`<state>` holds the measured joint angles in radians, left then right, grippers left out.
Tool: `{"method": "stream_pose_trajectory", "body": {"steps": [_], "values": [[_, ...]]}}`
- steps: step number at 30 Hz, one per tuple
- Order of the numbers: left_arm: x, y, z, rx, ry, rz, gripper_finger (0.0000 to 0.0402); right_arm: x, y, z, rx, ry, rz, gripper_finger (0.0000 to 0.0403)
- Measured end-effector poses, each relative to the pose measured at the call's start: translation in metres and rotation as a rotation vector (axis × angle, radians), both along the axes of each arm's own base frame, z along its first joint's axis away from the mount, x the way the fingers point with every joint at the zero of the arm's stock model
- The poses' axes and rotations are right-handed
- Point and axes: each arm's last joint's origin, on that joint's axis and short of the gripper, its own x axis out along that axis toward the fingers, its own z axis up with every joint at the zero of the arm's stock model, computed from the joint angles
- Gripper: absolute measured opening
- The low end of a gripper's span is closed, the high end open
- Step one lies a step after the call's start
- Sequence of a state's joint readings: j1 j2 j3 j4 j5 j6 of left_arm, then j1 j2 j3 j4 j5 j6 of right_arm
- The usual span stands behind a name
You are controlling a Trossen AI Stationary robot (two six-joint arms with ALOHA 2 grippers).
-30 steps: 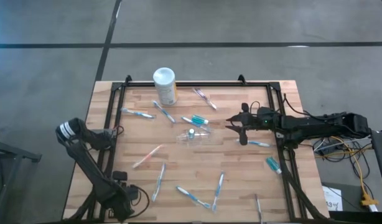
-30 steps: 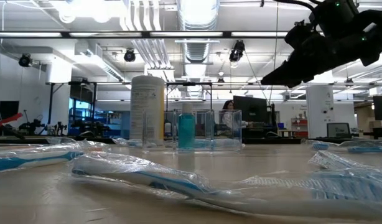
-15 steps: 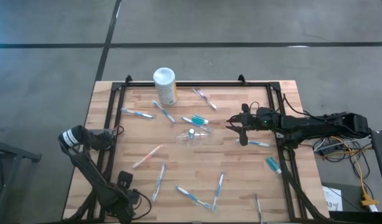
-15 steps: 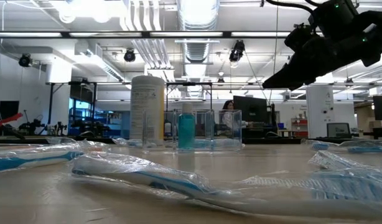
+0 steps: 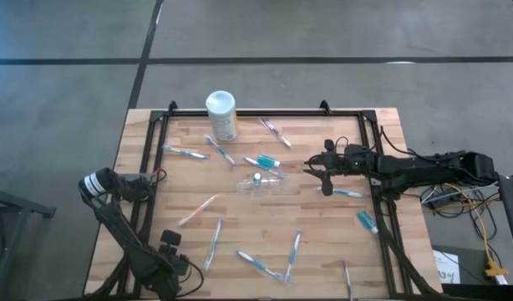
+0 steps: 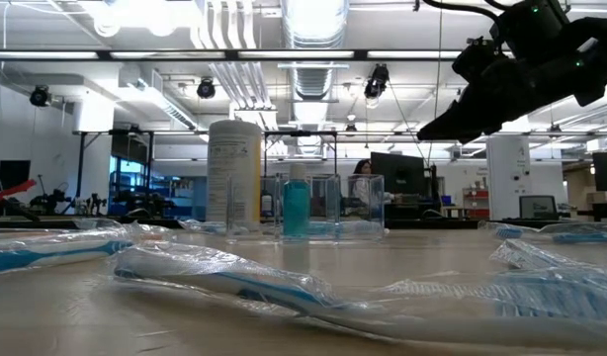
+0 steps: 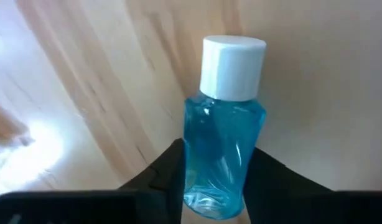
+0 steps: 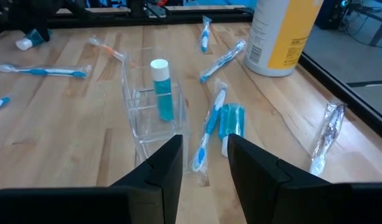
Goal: Pick & Place toothbrushing station
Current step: Put the blue mouthwash into the transparent organizer
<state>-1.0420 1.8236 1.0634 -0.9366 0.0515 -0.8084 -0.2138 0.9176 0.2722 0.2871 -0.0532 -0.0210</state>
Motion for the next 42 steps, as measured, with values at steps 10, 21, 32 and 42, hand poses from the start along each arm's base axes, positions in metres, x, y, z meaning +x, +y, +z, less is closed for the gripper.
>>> {"method": "stream_pose_trajectory", "body": {"steps": [10, 21, 32, 42], "values": [[0.005, -0.003, 0.006, 0.037, -0.093, -0.004, 0.0121, 0.000, 0.000, 0.000, -0.003, 0.000, 0.007, 0.0130], [0.012, 0.016, 0.044, 0.196, -0.604, 0.096, 0.0078, 0.000, 0.000, 0.000, -0.004, 0.000, 0.011, 0.0122], [0.018, 0.035, 0.075, 0.214, -0.813, 0.151, 0.0036, 0.001, 0.001, 0.001, 0.006, -0.014, 0.042, 0.0128], [0.042, 0.070, 0.116, 0.327, -1.140, 0.263, 0.0039, 0.007, 0.021, 0.028, -0.044, -0.304, 0.411, 0.0149]]}}
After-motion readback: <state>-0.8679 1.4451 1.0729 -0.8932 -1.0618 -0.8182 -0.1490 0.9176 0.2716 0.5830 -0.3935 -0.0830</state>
